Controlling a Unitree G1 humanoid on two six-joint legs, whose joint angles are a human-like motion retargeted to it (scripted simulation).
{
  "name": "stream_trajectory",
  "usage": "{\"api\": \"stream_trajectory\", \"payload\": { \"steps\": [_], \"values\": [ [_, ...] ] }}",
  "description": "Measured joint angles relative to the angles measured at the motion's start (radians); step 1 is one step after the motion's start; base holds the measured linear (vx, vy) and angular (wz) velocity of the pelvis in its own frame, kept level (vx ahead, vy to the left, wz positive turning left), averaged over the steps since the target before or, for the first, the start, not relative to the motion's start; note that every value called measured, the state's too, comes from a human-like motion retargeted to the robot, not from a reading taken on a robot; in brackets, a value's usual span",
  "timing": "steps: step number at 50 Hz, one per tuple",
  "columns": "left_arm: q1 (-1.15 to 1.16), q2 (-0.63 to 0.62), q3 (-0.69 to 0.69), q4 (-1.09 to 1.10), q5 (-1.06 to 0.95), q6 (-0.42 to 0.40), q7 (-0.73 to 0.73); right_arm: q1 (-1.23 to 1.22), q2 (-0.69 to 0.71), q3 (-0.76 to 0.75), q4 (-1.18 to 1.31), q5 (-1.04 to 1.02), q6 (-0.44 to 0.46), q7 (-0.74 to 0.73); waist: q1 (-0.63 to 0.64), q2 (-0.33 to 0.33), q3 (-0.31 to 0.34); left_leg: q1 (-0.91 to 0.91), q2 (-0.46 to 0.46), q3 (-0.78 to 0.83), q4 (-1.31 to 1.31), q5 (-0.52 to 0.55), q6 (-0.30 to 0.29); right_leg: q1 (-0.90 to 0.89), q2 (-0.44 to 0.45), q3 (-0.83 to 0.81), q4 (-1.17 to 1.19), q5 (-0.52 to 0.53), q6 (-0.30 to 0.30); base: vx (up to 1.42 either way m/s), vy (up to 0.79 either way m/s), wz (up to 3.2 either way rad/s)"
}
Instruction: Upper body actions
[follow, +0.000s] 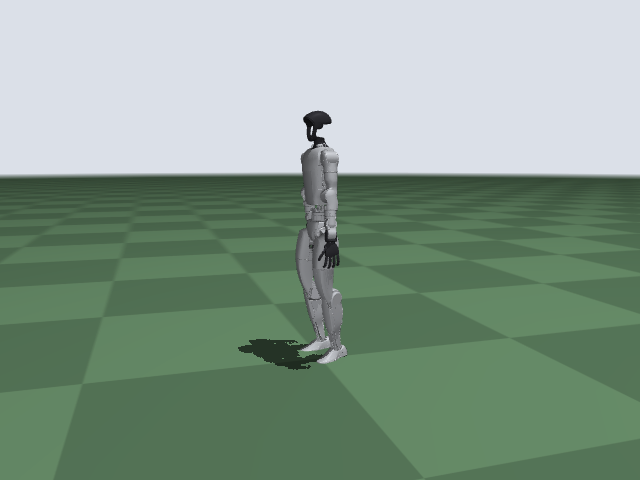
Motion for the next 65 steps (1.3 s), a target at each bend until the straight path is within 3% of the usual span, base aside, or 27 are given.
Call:
{"api": "stream_trajectory", "payload": {
  "steps": [17,25,29,35,37,40,45,47,51,53,55,58,65],
  "values": [
    [0.051,-0.021,0.009,0.050,0.031,0.006,0.014,-0.041,-0.024,-0.053,-0.017,0.074,-0.004,-0.010,0.013,-0.045,-0.003,-0.008,-0.021,-0.024,0.001,-0.047,-0.011,-0.003,-0.019,-0.015,-0.003,0.009,0.012,0.00,0.00,0.04],
    [0.020,-0.003,0.008,0.032,0.058,0.007,-0.003,-0.042,-0.019,-0.087,0.030,0.138,-0.007,0.003,-0.010,-0.033,-0.038,-0.117,0.035,-0.167,0.075,-0.035,-0.056,-0.015,0.016,-0.035,0.051,-0.013,0.028,-0.04,-0.03,0.77],
    [-0.019,0.025,-0.026,0.012,0.059,-0.001,-0.018,-0.029,-0.015,-0.087,0.061,0.138,-0.003,0.016,-0.061,-0.032,-0.044,-0.191,0.060,-0.286,0.107,-0.009,-0.064,-0.040,0.050,0.038,0.087,0.008,0.037,-0.07,-0.14,2.08],
    [-0.123,0.072,-0.156,0.027,0.049,0.000,-0.043,0.002,-0.015,-0.056,0.065,0.118,0.030,0.028,-0.085,-0.045,0.006,-0.257,0.054,-0.439,0.140,0.038,-0.077,-0.029,0.062,0.245,0.081,0.015,0.104,-0.04,-0.06,2.36],
    [-0.159,0.081,-0.183,0.018,0.064,0.002,-0.050,-0.001,-0.018,-0.033,0.065,0.095,0.035,0.028,-0.069,-0.051,0.035,-0.270,0.041,-0.487,0.146,0.057,-0.087,-0.004,0.058,0.196,0.062,-0.006,0.094,-0.09,0.02,2.30],
    [-0.179,0.077,-0.179,-0.021,0.075,-0.007,-0.049,-0.021,-0.023,0.008,0.065,0.056,0.021,0.025,-0.017,-0.074,0.072,-0.285,0.013,-0.538,0.144,0.092,-0.111,0.038,0.047,0.016,0.015,-0.039,0.012,-0.12,0.05,1.67],
    [-0.165,0.042,-0.147,-0.068,0.047,-0.034,-0.036,-0.056,-0.034,0.028,0.003,-0.012,0.005,0.030,0.083,-0.103,0.127,-0.303,-0.023,-0.561,0.107,0.129,-0.126,0.081,0.013,-0.143,-0.046,-0.005,0.003,-0.23,0.05,1.45],
    [-0.148,0.031,-0.128,-0.062,0.012,-0.044,-0.022,-0.061,-0.043,0.036,-0.040,-0.023,-0.011,0.022,0.108,-0.118,0.150,-0.313,-0.017,-0.470,0.096,0.082,-0.084,0.098,0.004,-0.201,-0.066,0.000,-0.009,-0.33,0.02,1.65],
    [-0.121,0.017,-0.085,-0.030,-0.043,-0.039,-0.036,-0.080,-0.068,0.029,-0.091,-0.029,-0.022,0.004,0.068,-0.123,0.173,-0.330,0.049,-0.174,0.080,-0.044,-0.056,0.132,-0.001,-0.361,-0.104,-0.006,-0.020,-0.25,0.03,2.33],
    [-0.106,0.010,-0.061,-0.009,-0.064,-0.035,-0.026,-0.085,-0.078,0.014,-0.096,-0.019,-0.023,-0.008,0.044,-0.119,0.166,-0.338,0.092,0.010,0.073,-0.104,-0.080,0.138,-0.002,-0.440,-0.116,-0.015,-0.018,-0.25,0.09,2.72],
    [-0.088,0.006,-0.034,0.012,-0.085,-0.038,0.003,-0.083,-0.089,-0.006,-0.088,0.009,-0.030,-0.016,0.028,-0.115,0.159,-0.327,0.145,0.246,0.074,-0.143,-0.141,0.143,0.000,-0.530,-0.126,-0.029,-0.019,-0.18,0.09,2.69],
    [-0.073,0.007,-0.010,0.026,-0.105,-0.035,0.025,-0.071,-0.094,-0.031,-0.069,0.046,-0.035,-0.017,0.020,-0.119,0.146,-0.289,0.171,0.486,0.080,-0.139,-0.189,0.148,-0.004,-0.639,-0.138,-0.047,-0.013,-0.16,0.12,2.55],
    [-0.039,0.021,0.033,0.021,-0.107,-0.039,0.049,-0.021,-0.076,-0.059,-0.005,0.063,-0.021,0.006,0.069,-0.162,0.093,-0.204,0.163,0.529,0.145,-0.023,-0.183,0.153,-0.047,-0.850,-0.137,-0.087,0.039,0.00,0.09,2.36]
  ]
}}
